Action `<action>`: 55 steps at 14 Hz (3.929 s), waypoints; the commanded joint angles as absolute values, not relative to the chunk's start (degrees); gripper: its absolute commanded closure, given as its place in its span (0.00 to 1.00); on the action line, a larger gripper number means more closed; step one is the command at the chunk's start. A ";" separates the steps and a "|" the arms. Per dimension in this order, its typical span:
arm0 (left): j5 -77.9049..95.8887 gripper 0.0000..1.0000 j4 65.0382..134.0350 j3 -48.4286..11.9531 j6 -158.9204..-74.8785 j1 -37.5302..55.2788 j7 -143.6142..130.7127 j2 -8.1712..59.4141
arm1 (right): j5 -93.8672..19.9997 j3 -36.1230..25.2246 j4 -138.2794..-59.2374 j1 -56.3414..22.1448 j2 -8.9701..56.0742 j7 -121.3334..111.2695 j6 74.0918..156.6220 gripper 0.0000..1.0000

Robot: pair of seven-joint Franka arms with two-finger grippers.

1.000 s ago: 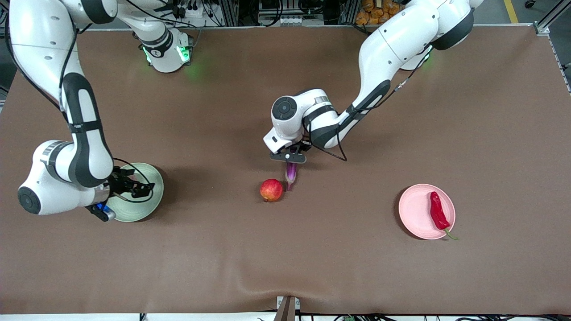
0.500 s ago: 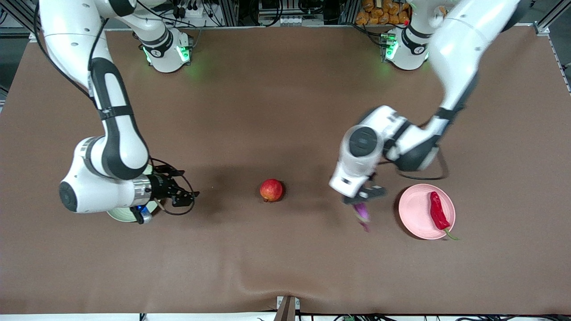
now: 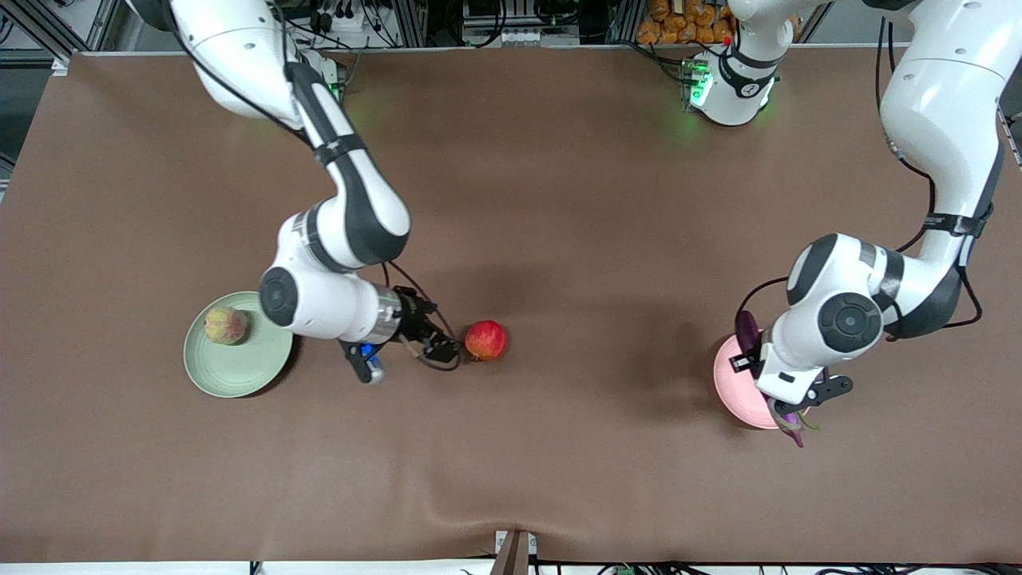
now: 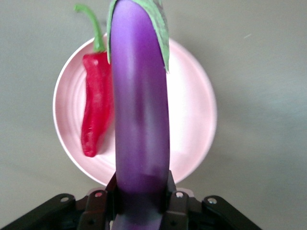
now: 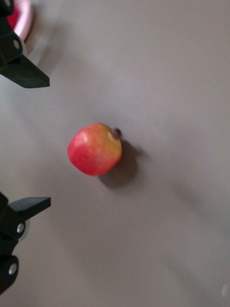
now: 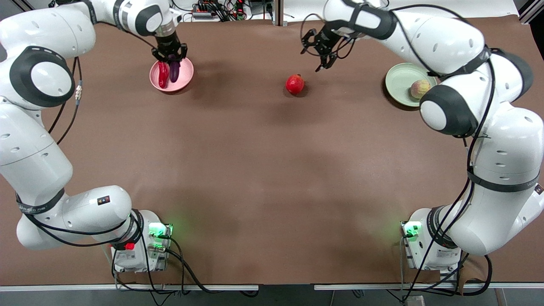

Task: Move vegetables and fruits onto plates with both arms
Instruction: 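Place the eggplant on the pink plate while the right gripper grasps the apple, then place the apple on the green plate while the left gripper withdraws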

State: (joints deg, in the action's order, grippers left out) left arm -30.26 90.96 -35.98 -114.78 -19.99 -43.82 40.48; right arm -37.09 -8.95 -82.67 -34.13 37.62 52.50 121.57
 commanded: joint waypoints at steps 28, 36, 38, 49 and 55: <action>-23.47 0.00 86.49 -38.23 -107.58 -20.66 -38.41 19.99 | -15.65 -10.02 -81.83 -25.51 35.07 28.60 109.28 0.85; -5.37 0.00 84.99 -37.36 -98.89 -27.41 -18.69 5.38 | -8.28 -10.28 -86.48 -10.99 35.51 9.85 108.90 0.83; -4.83 0.00 85.43 -29.75 -96.35 -22.02 -12.33 2.73 | -4.76 -10.20 -87.18 -9.15 36.47 9.41 111.08 0.81; -1.32 0.00 85.52 -5.71 -87.36 0.53 -11.34 -0.18 | -4.66 -10.19 -93.52 -7.39 31.66 4.75 117.44 0.00; -0.09 0.00 85.87 -5.80 -85.35 0.35 -10.55 -1.67 | -4.75 -8.97 -93.60 -6.33 15.93 3.26 103.83 0.00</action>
